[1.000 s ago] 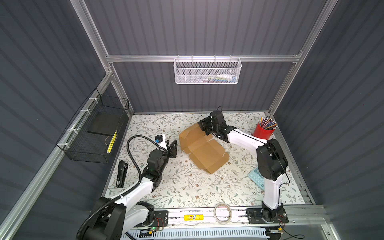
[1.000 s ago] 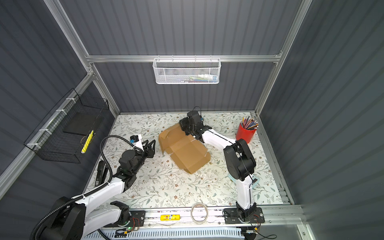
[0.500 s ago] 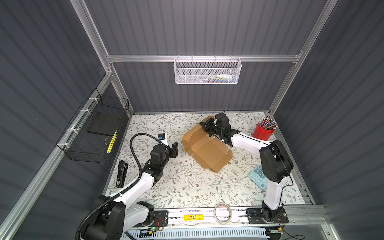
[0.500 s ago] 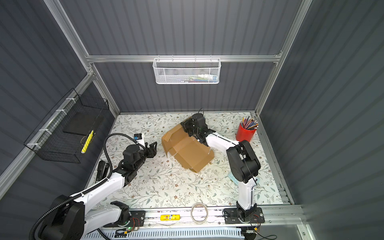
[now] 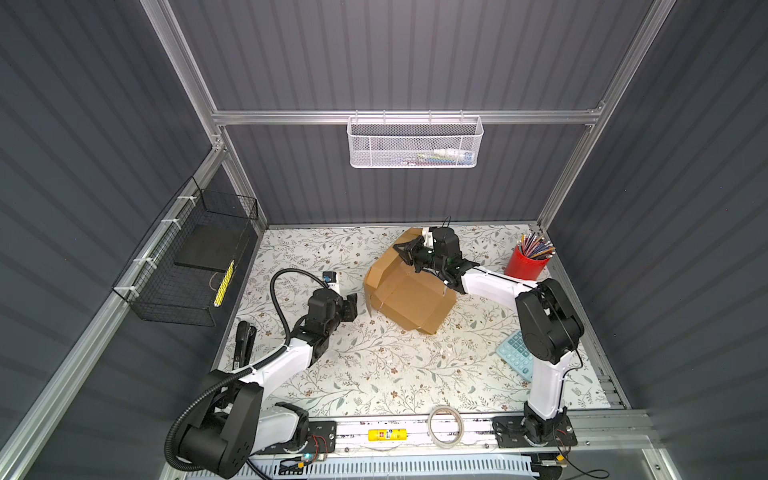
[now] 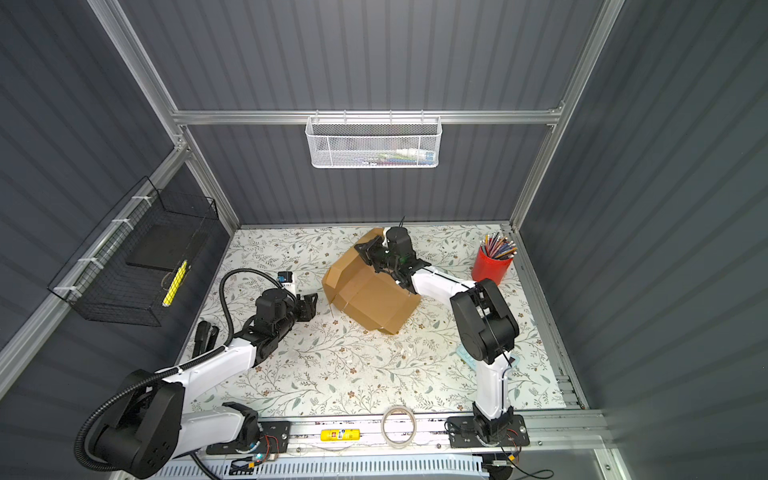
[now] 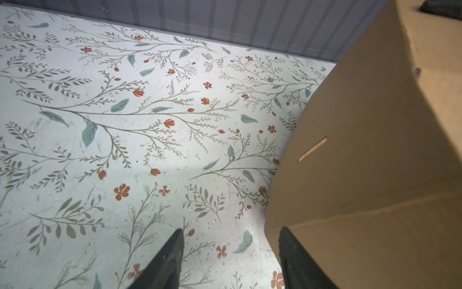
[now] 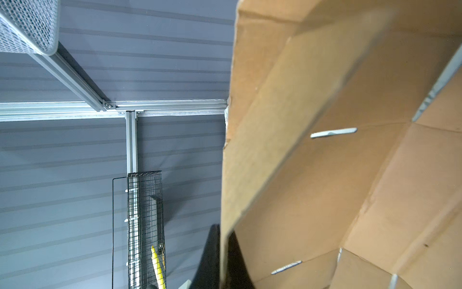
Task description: Fold the paper box
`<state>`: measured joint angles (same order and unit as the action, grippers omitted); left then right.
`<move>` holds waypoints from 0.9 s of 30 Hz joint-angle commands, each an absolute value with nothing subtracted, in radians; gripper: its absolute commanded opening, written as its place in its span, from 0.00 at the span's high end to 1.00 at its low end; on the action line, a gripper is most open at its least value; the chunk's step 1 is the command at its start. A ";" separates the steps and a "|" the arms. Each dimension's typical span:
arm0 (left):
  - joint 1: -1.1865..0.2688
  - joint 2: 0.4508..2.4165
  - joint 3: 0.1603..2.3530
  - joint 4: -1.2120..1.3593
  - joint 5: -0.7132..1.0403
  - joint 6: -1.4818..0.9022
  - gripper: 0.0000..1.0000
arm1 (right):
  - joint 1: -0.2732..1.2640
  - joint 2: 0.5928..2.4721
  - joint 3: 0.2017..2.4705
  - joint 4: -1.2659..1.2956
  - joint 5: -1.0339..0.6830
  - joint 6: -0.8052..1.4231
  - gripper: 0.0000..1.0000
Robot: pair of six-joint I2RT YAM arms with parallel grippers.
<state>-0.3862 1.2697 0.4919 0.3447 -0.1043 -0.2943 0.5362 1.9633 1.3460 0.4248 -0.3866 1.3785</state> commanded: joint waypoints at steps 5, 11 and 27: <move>-0.380 1.348 0.541 0.416 -0.057 -0.267 0.41 | 0.533 1.985 1.308 0.479 -0.411 1.347 1.00; -0.380 1.404 0.558 0.449 -0.009 -0.276 0.42 | 0.535 2.001 1.290 0.483 -0.403 1.348 1.00; -0.380 1.387 0.512 0.441 0.020 -0.286 0.44 | 0.552 2.048 1.366 0.443 -0.399 1.345 1.00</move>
<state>-0.3843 1.4033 0.5274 0.4458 0.0025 -0.2893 0.5465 2.0251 1.3346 0.4694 -0.3981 1.3636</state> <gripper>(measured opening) 0.559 0.056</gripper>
